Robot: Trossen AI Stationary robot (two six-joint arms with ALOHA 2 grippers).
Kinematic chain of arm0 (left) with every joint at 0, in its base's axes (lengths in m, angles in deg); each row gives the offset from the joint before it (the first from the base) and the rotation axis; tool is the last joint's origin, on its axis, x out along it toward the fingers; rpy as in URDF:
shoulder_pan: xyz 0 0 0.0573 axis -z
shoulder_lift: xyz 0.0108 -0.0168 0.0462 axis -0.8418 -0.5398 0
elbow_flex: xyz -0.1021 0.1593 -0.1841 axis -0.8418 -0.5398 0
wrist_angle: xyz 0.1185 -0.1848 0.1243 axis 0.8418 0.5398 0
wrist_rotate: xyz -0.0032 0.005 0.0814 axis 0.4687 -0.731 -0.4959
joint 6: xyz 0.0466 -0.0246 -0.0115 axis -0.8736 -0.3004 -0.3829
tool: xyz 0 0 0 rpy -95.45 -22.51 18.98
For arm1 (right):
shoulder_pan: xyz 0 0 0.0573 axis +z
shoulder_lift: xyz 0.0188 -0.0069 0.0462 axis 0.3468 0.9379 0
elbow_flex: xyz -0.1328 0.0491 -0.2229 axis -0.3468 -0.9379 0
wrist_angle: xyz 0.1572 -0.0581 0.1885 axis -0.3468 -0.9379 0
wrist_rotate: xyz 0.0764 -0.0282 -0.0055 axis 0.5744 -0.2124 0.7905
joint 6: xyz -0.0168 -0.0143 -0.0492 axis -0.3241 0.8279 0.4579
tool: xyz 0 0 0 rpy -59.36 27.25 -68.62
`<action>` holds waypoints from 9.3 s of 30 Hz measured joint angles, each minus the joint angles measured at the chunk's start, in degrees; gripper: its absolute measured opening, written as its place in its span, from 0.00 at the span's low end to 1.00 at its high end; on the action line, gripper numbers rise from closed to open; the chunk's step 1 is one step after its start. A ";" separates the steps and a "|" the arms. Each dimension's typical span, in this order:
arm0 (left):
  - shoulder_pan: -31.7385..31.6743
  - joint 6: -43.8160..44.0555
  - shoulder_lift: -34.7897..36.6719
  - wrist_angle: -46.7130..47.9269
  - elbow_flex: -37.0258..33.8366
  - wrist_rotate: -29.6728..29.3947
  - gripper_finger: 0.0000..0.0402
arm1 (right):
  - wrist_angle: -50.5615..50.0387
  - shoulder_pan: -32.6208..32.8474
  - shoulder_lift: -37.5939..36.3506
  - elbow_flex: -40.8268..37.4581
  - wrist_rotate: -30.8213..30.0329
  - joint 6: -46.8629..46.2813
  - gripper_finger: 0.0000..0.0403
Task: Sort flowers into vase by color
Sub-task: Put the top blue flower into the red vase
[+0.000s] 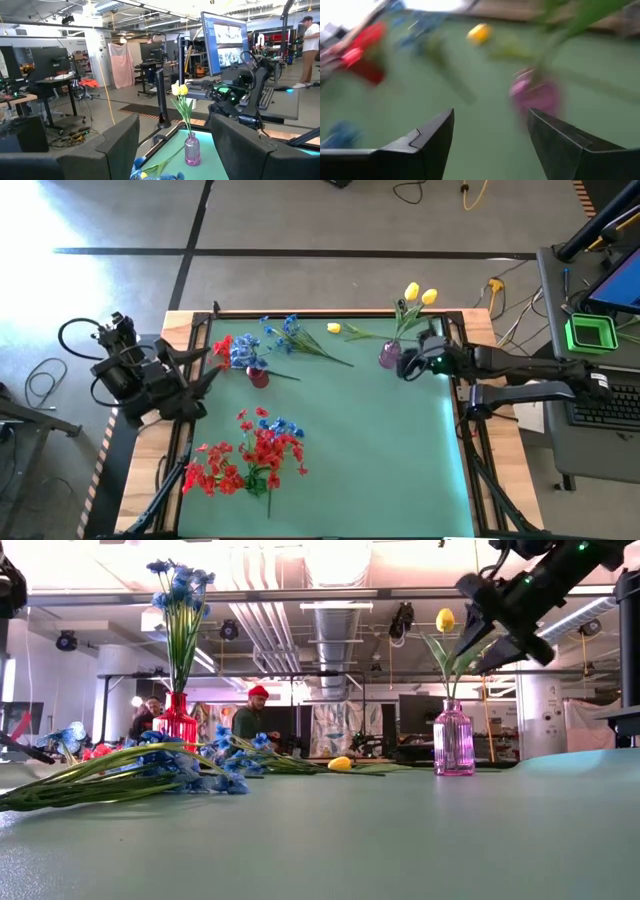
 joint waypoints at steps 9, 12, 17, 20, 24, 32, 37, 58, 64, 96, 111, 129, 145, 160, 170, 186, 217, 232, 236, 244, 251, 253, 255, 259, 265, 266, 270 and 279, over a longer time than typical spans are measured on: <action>0.00 0.18 -0.85 0.24 -0.02 0.08 0.57 | 10.35 4.24 13.58 3.23 11.70 6.14 0.58; 0.00 0.56 -0.71 0.17 -0.02 0.08 0.57 | 10.10 4.78 18.82 6.69 11.34 8.95 0.58; 0.00 0.59 -0.41 0.17 -0.02 0.08 0.57 | 9.42 4.72 26.38 13.19 11.04 13.58 0.58; 0.00 0.34 -0.30 0.17 -0.02 0.13 0.57 | 8.09 4.73 31.12 17.59 8.34 16.84 0.58; 0.00 0.27 -0.20 0.17 -0.02 0.15 0.57 | 4.42 4.56 37.73 24.56 6.73 22.34 0.58; 0.00 0.18 -0.20 0.17 -0.02 0.15 0.57 | 0.67 1.50 49.36 36.65 7.57 29.21 0.58; 0.00 0.18 -0.20 0.17 -0.02 0.15 0.57 | 0.85 -1.22 54.39 40.69 11.39 32.18 0.59; 0.00 -0.34 -0.03 0.47 -0.02 0.17 0.57 | 11.81 -6.61 70.75 45.92 11.78 45.08 0.75; -0.09 -0.51 0.18 0.64 -0.02 0.19 0.57 | 12.15 -7.78 73.01 45.95 11.78 44.62 0.69; -0.07 -0.52 0.44 0.87 -0.02 0.83 0.57 | -17.74 -1.56 68.61 45.33 12.61 31.73 0.12; -0.07 -0.52 0.48 1.24 -0.02 0.81 0.57 | -15.31 1.93 67.35 44.26 14.55 29.04 0.59; -0.07 -0.52 0.70 1.22 -0.02 0.83 0.57 | -0.26 -0.94 70.34 44.28 13.20 28.88 0.77; -0.04 -0.52 0.70 1.22 -0.02 0.83 0.57 | 0.05 -1.30 70.28 44.26 9.79 27.67 0.25; -0.07 -0.50 0.71 1.20 0.01 0.83 0.57 | 8.48 -3.30 62.01 43.92 11.93 32.61 0.05; -0.06 -0.50 1.09 1.20 0.02 0.83 0.57 | 30.26 -4.20 54.06 36.06 20.89 33.77 0.05; -0.11 -0.50 1.44 1.22 0.02 1.26 0.57 | 92.53 -3.78 59.94 22.11 26.75 25.59 0.05; -0.17 2.49 0.55 2.24 0.07 6.09 0.57 | 95.20 -1.91 58.02 36.81 40.44 33.38 0.04; -3.47 19.61 -6.13 17.06 3.43 22.32 0.56 | 71.46 -1.16 40.70 36.76 41.35 41.14 0.04; -6.51 24.44 -9.38 23.59 6.10 26.29 0.55 | 66.43 -0.31 36.88 36.76 41.33 41.28 0.04; -12.03 37.49 -15.78 45.12 15.45 37.17 0.54 | 62.01 3.89 33.31 36.70 41.79 43.74 0.04; -17.33 42.85 -21.85 56.35 25.12 47.09 0.54 | 60.79 9.70 33.06 36.65 41.78 48.87 0.04; -19.42 42.32 -22.92 58.54 27.07 47.12 0.54 | 61.51 11.35 33.06 36.65 41.77 49.91 0.04; -21.72 42.19 -23.68 59.70 28.45 47.14 0.54 | 62.77 12.86 33.06 36.65 41.77 51.03 0.04; -26.56 42.14 -24.67 60.01 30.14 47.14 0.54 | 64.87 15.19 33.06 36.65 41.68 52.84 0.04; -32.95 42.78 -26.50 60.05 31.25 56.09 0.54 | 70.92 17.45 33.55 36.68 41.28 54.44 0.04; -33.80 43.25 -27.06 60.02 31.57 58.07 0.54 | 71.85 17.57 33.71 36.68 41.29 54.59 0.04; -36.25 43.72 -29.60 59.93 33.41 59.58 0.54 | 75.91 17.61 35.52 36.68 41.03 54.66 0.04; -38.11 42.54 -33.11 60.34 36.09 58.44 0.54 | 79.37 17.61 38.12 36.68 37.94 54.61 0.04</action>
